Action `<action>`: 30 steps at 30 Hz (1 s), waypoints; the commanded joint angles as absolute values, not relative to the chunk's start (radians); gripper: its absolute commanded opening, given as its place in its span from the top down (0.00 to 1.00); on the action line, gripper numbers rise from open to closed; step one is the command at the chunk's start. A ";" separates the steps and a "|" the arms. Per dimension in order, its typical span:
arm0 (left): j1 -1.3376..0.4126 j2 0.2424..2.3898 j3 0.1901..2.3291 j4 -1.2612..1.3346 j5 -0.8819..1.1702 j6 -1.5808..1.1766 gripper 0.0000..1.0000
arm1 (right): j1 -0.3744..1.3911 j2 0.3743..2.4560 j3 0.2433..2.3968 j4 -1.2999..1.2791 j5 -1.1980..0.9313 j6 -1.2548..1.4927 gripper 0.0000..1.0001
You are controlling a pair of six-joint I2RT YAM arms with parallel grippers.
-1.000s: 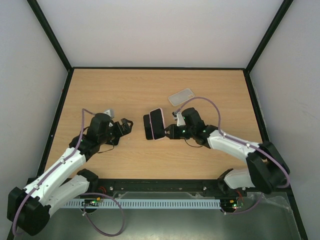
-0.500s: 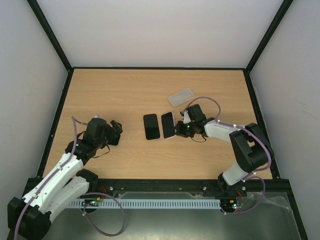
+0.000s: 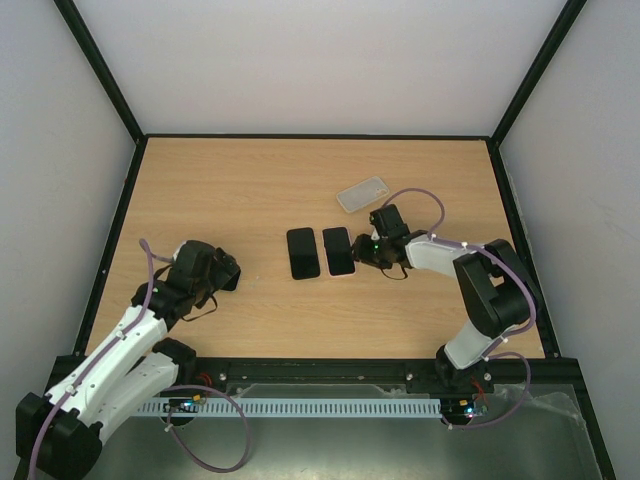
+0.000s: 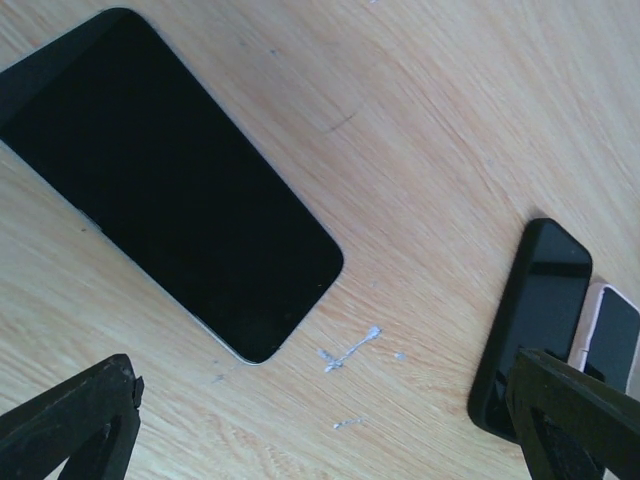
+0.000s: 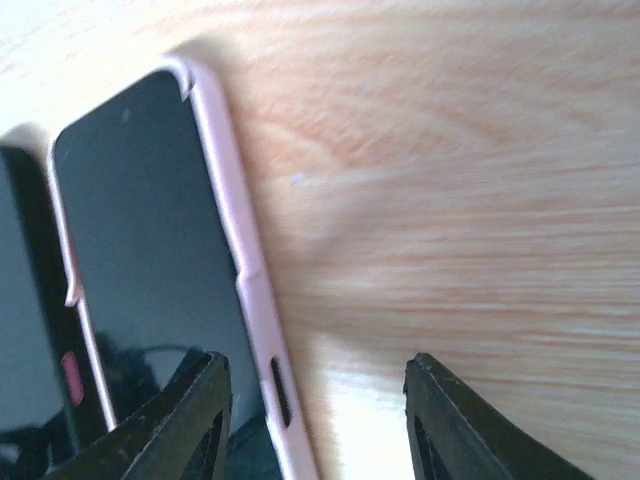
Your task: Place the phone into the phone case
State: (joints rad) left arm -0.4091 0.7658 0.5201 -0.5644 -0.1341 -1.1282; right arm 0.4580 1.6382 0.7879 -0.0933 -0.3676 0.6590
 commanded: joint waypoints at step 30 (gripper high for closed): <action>-0.402 0.706 0.484 -0.604 -0.154 -1.158 0.01 | 0.335 2.035 1.199 0.070 -0.048 1.063 0.63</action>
